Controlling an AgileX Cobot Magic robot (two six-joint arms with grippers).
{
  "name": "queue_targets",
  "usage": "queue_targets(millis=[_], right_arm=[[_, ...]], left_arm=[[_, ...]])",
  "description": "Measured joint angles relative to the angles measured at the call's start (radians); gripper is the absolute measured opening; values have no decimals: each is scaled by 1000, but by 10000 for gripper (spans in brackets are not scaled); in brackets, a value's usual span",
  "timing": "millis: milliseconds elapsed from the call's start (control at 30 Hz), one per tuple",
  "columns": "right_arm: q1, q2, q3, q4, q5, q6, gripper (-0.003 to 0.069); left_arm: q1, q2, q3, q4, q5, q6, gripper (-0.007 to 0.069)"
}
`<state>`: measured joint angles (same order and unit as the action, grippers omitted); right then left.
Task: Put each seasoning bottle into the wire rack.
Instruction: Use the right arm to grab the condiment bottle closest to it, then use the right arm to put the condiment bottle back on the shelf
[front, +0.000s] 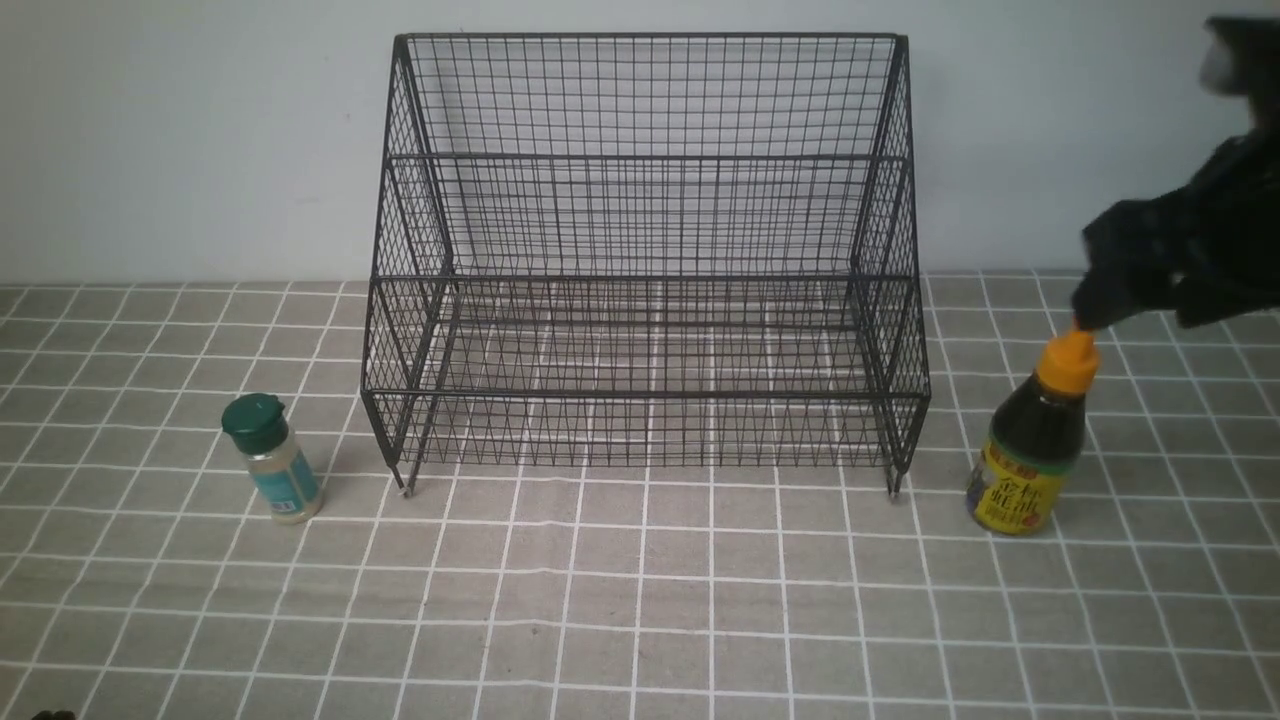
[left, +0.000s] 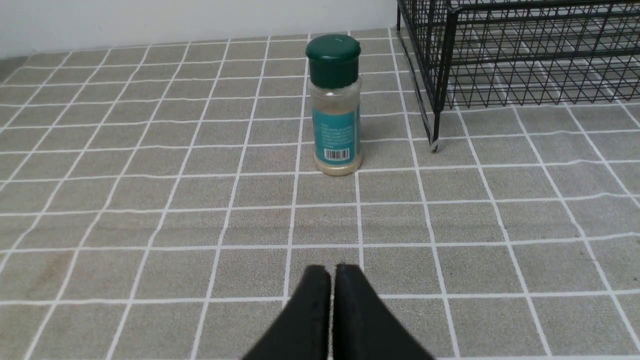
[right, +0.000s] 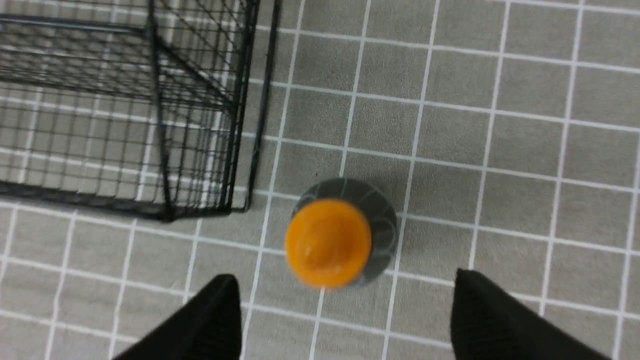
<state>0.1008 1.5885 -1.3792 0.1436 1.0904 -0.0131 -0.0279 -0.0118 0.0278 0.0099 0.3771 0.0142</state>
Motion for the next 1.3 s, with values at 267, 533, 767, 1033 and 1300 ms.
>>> queue_targets(millis=[267,533,767,1033,1300], right_arm=[[0,155,-2,54,-54,-39,479],[1,149,-5,-2,-34,-49,298],[1,43,-125,-10,93,-51,298],[64,-60,-388,64,183,-79,298],[256,3,-415,58,190,-85,298]], left_arm=[[0,0,0,0,0,0,-7],[0,0,0,0,0,0,-7],[0,0,0,0,0,0,-7],[0,0,0,0,0,0,-7],[0,0,0,0,0,0,-7]])
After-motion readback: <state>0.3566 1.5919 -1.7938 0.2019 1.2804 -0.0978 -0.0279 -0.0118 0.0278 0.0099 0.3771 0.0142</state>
